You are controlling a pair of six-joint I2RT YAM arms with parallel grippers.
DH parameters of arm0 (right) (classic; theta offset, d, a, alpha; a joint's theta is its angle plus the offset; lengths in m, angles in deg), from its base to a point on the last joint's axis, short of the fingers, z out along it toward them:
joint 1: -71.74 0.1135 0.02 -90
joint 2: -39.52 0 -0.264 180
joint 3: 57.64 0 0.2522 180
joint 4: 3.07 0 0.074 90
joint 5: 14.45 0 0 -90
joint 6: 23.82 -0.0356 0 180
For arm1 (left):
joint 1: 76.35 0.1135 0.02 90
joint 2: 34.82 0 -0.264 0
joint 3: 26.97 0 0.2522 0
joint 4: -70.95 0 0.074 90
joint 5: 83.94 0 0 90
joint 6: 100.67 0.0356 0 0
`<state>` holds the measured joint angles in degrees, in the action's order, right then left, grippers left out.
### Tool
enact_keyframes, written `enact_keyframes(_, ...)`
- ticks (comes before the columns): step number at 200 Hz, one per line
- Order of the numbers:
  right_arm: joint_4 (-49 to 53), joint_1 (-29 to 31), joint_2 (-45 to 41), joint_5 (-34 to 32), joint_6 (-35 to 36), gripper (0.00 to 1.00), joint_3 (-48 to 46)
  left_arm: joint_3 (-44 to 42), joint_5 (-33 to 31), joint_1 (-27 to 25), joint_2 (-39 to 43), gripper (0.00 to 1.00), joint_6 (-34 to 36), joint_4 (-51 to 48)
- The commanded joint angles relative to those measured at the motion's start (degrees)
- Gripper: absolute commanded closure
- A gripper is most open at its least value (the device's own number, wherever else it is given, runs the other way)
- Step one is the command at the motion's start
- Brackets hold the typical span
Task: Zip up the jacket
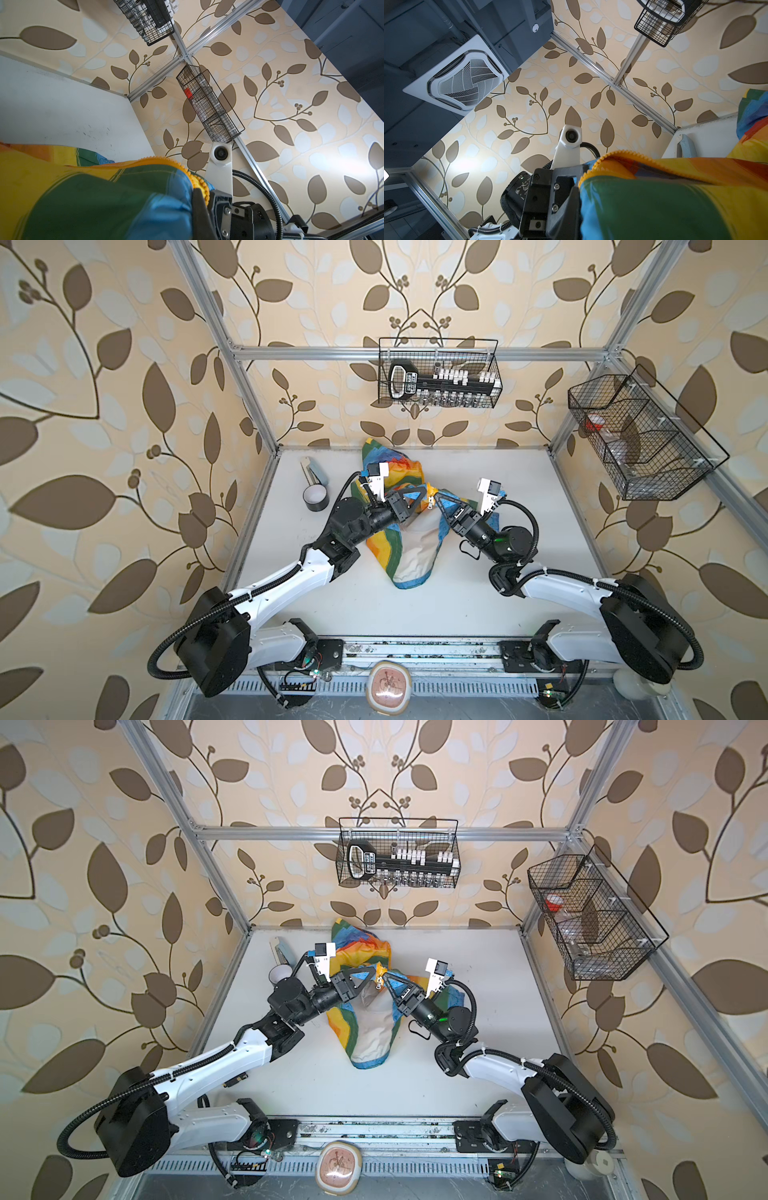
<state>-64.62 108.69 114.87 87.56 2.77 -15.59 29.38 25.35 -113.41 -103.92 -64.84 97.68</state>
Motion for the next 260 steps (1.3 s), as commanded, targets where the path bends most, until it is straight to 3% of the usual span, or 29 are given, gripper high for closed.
enact_keyframes(1, -2.34, 0.41, -1.69, 0.22, -0.14, 1.00, 0.16, 2.20, 0.16, 0.09, 1.60, 1.00, 1.01, 2.11)
enact_keyframes(260, -3.12, 0.42, -0.46, -1.20, -1.09, 1.00, -0.17, 1.36, -0.90, 0.07, 2.22, 1.00, -0.28, 3.98)
